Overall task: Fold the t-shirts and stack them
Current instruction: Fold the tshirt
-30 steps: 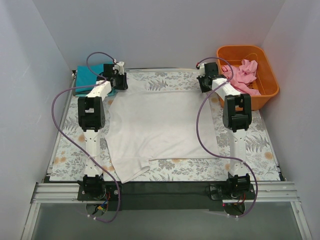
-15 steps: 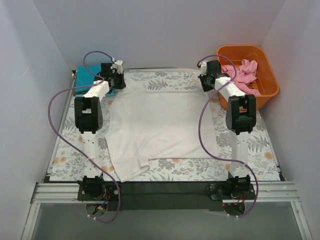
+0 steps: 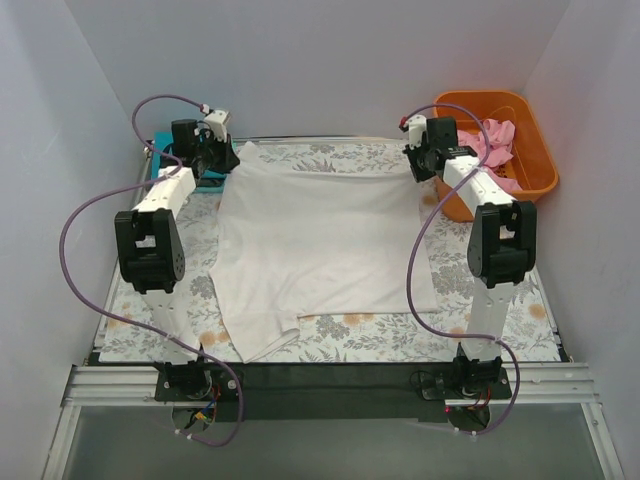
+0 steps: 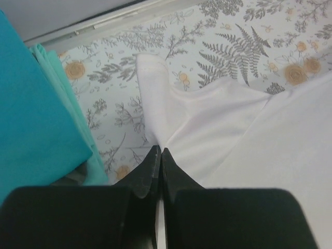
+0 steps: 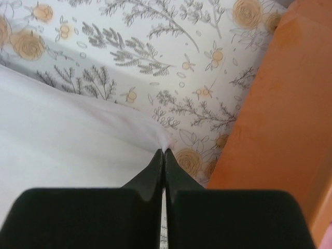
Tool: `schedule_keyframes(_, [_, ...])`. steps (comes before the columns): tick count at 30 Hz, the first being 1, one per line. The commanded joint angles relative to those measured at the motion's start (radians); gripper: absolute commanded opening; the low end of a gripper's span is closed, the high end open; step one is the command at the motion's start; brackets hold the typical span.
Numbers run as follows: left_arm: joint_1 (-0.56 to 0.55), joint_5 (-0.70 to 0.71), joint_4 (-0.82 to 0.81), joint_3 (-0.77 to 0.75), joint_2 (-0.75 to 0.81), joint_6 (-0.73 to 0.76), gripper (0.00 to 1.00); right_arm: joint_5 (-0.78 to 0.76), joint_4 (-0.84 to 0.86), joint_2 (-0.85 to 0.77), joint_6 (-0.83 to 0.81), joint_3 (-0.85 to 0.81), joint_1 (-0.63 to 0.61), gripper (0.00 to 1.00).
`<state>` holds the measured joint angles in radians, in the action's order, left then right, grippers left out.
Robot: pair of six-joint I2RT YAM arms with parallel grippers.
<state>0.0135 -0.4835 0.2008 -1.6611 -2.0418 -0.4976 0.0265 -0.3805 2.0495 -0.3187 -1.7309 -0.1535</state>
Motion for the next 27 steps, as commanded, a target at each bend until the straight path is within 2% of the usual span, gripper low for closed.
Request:
schedule_keyframes(1, [0.040,-0.067,-0.003,0.108,0.129,0.045,0.00,0.038,0.023,-0.074,-0.051,0.069,0.025,0.01])
schedule_keyframes(9, [0.052,-0.124,-0.009,0.357,0.261,0.120,0.00,0.099,0.049,-0.141,-0.126,0.220,0.037,0.01])
schedule_keyframes(15, [0.051,-0.148,-0.012,0.497,0.267,0.140,0.00,0.138,0.057,-0.114,-0.158,0.297,0.037,0.01])
schedule_keyframes(19, [0.051,-0.115,-0.017,0.569,0.264,0.188,0.00,0.161,0.057,-0.101,-0.198,0.344,0.038,0.01])
schedule_keyframes(21, [0.051,-0.092,0.001,0.572,0.258,0.209,0.01,0.168,0.054,-0.114,-0.212,0.373,0.037,0.23])
schedule_keyframes(22, [0.051,-0.083,0.015,0.564,0.256,0.214,0.10,0.171,0.052,-0.120,-0.218,0.379,0.037,0.31])
schedule_keyframes(23, [0.051,-0.086,0.037,0.552,0.256,0.228,0.15,0.171,0.051,-0.138,-0.232,0.386,0.037,0.42])
schedule_keyframes(25, [0.051,-0.093,0.100,0.503,0.261,0.231,0.28,0.162,0.048,-0.156,-0.247,0.390,0.038,0.51])
schedule_keyframes(26, [0.051,-0.105,0.118,0.485,0.272,0.235,0.44,0.156,0.045,-0.173,-0.259,0.384,0.040,0.58])
schedule_keyframes(27, [0.051,-0.109,0.139,0.460,0.278,0.241,0.51,0.151,0.032,-0.179,-0.267,0.370,0.040,0.59])
